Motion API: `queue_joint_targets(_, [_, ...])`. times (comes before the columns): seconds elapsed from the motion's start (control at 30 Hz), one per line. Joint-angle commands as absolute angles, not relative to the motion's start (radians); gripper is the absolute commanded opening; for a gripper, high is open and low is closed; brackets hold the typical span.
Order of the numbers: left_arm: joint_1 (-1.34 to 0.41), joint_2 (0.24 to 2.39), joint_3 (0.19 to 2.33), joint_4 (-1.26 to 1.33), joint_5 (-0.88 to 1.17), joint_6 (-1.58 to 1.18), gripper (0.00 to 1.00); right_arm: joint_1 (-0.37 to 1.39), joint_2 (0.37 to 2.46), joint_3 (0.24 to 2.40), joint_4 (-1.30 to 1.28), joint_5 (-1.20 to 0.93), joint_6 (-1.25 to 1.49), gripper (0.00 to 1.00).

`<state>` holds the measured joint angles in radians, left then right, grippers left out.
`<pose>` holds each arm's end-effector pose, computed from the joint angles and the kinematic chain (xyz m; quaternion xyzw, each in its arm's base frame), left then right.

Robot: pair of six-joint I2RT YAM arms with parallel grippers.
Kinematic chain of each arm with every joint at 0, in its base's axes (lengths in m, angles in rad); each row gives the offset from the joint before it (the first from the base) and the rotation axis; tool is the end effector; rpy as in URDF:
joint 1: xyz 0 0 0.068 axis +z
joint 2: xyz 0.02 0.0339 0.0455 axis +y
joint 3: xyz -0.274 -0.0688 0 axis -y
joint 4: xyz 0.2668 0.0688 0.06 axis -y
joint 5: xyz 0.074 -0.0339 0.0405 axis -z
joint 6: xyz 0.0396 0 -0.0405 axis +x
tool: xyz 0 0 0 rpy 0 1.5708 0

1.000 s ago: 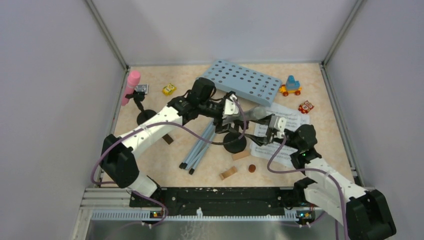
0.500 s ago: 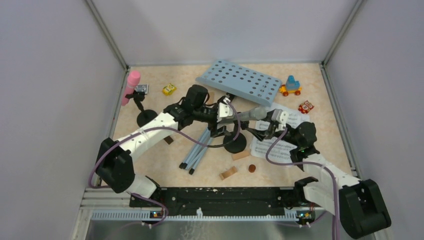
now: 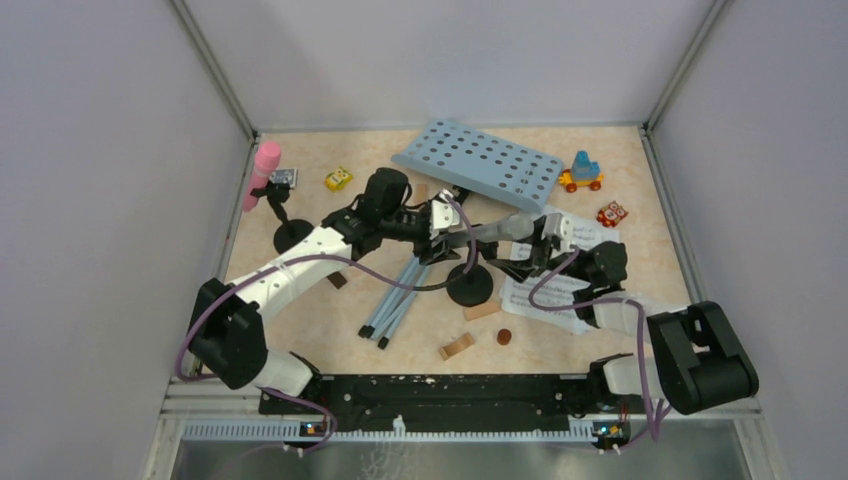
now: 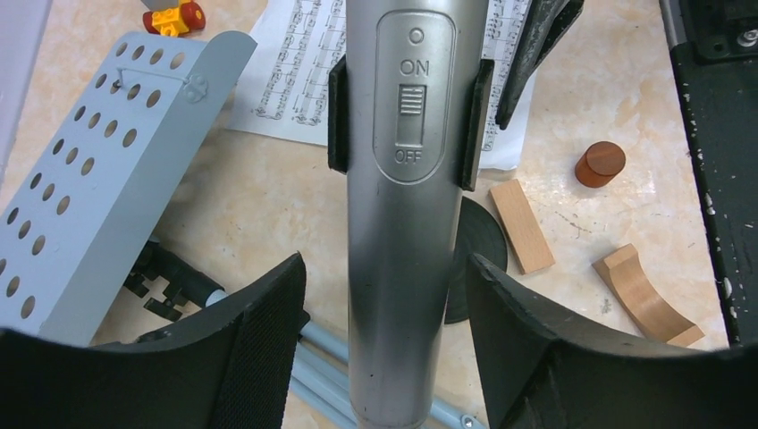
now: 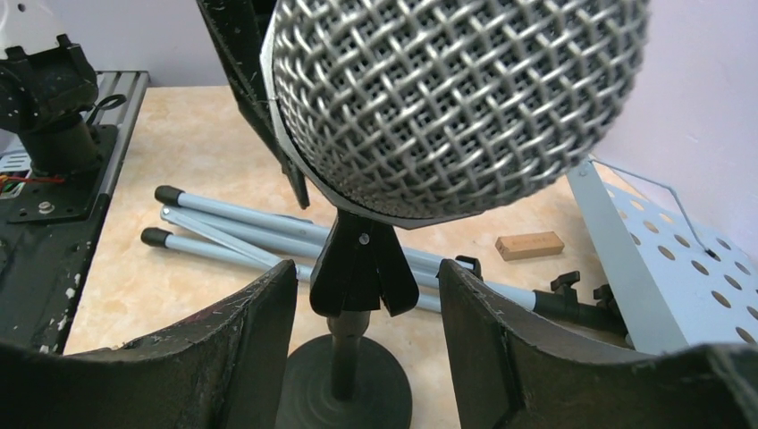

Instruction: Pack up the instrument practice props

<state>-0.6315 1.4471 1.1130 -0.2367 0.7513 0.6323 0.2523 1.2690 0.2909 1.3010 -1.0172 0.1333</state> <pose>0.2621 -0.2252 0.2990 0.6242 0.5549 -0.3218 0.4461 0.2117 0.0894 0.2174 -0.4248 0.4859 0.4151 0.6412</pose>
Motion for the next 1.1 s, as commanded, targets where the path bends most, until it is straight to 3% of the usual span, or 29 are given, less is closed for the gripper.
queue_joint_targets(0.0, [-0.629,1.449,1.122,-0.196,0.812,0.608,0.68,0.244,1.289,0.330,1.392,-1.077,0.143,0.59])
queue_joint_targets(0.23, [-0.629,1.494,1.162,-0.239,0.878,0.607,0.39,0.244,1.284,0.312,1.406,-1.083,0.128,0.59])
queue_joint_targets(0.3, [-0.628,1.497,1.157,-0.237,0.892,0.609,0.24,0.244,1.284,0.307,1.415,-1.076,0.124,0.59])
queue_joint_targets(0.37, [-0.629,1.501,1.152,-0.233,0.895,0.610,0.03,0.244,1.288,0.310,1.414,-1.071,0.121,0.59])
queue_joint_targets(0.4, [-0.628,1.505,1.147,-0.232,0.897,0.611,0.00,0.244,1.290,0.311,1.415,-1.070,0.120,0.59])
queue_joint_targets(0.9, [-0.629,1.556,1.182,-0.275,0.952,0.642,0.00,0.244,1.336,0.330,1.388,-1.041,0.093,0.60])
queue_joint_targets(1.0, [-0.628,1.560,1.187,-0.278,0.947,0.641,0.00,0.244,1.345,0.329,1.396,-1.042,0.098,0.55])
queue_joint_targets(1.07, [-0.629,1.562,1.189,-0.280,0.947,0.641,0.00,0.244,1.348,0.327,1.401,-1.047,0.102,0.39])
